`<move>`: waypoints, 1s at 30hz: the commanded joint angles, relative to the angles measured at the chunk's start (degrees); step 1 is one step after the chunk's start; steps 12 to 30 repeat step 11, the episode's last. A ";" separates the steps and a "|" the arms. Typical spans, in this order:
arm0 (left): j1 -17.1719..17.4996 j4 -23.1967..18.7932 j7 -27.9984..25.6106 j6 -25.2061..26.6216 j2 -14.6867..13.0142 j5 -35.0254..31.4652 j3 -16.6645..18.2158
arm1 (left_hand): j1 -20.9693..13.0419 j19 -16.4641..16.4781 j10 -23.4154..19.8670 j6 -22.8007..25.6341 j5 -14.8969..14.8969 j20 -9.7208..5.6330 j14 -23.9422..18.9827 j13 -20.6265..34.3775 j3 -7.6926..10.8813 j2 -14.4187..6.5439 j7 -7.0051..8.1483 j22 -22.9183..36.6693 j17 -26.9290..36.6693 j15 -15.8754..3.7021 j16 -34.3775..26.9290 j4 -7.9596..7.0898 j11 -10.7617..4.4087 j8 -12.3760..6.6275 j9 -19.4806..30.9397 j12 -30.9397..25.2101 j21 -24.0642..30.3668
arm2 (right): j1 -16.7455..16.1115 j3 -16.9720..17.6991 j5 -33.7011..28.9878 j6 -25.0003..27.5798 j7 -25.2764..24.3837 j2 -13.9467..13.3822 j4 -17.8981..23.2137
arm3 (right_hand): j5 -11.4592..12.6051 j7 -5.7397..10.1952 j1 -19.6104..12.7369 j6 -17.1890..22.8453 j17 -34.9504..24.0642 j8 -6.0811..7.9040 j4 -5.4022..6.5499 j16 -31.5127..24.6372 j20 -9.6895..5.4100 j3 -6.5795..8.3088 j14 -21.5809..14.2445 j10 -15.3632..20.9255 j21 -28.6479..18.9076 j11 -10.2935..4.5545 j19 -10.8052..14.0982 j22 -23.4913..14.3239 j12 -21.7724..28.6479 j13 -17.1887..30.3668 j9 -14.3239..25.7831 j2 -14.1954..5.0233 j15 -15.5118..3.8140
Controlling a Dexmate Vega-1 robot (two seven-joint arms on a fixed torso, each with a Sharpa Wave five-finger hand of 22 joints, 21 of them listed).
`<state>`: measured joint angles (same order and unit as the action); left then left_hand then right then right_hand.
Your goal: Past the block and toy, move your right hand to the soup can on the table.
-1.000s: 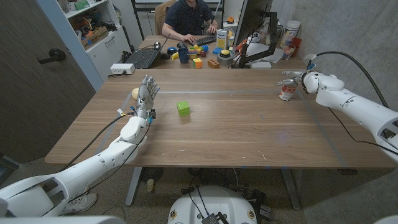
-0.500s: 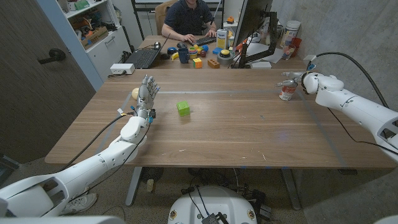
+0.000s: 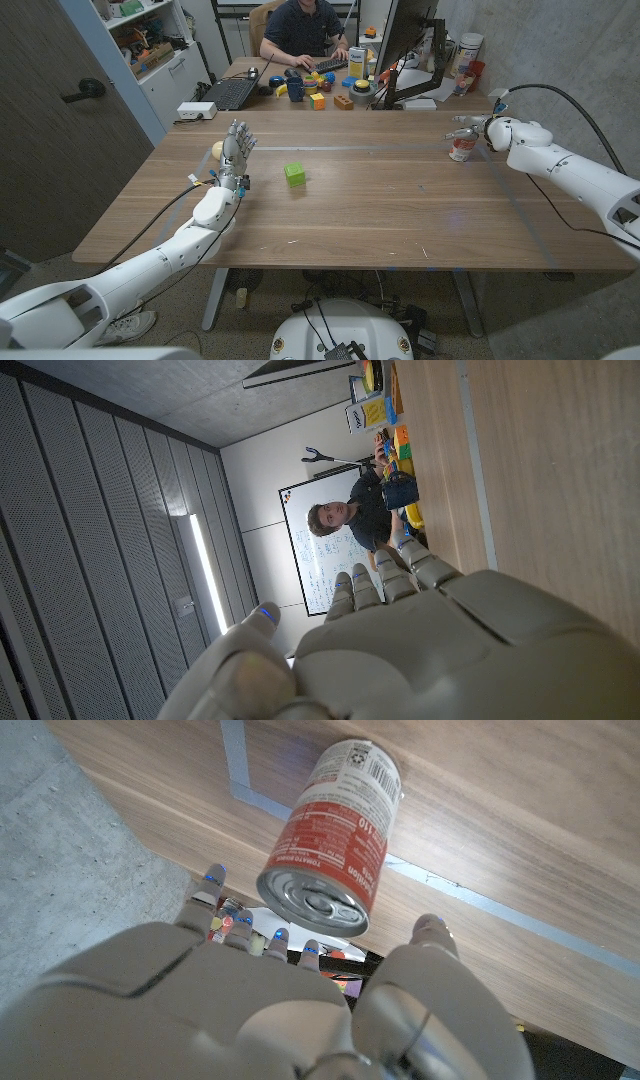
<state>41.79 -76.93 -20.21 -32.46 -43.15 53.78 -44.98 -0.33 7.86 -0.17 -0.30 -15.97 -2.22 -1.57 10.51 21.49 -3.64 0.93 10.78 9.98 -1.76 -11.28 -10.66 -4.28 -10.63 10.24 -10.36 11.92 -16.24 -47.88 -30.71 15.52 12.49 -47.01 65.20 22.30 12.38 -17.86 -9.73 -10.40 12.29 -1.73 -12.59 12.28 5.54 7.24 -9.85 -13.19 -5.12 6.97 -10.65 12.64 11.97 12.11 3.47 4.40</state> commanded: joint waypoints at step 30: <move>0.32 -0.78 -0.53 -0.56 -0.79 0.30 -0.39 | 0.04 0.34 -0.03 0.19 -0.46 -0.09 -0.36 0.14 0.07 -6.02 0.40 0.32 0.30 -0.13 -0.33 0.04 -0.20 -0.30 0.28 -0.27 0.24 | -0.88 0.57 0.33 1.01 -0.20 -0.46 1.53 | 0.42 0.29 -0.75 -0.29 -0.02 0.42 -0.20 -0.44 0.24 -0.26 -0.49 -1.14 -0.52 -0.55 1.31 -0.11 0.41 0.19 0.15 -0.08 -0.16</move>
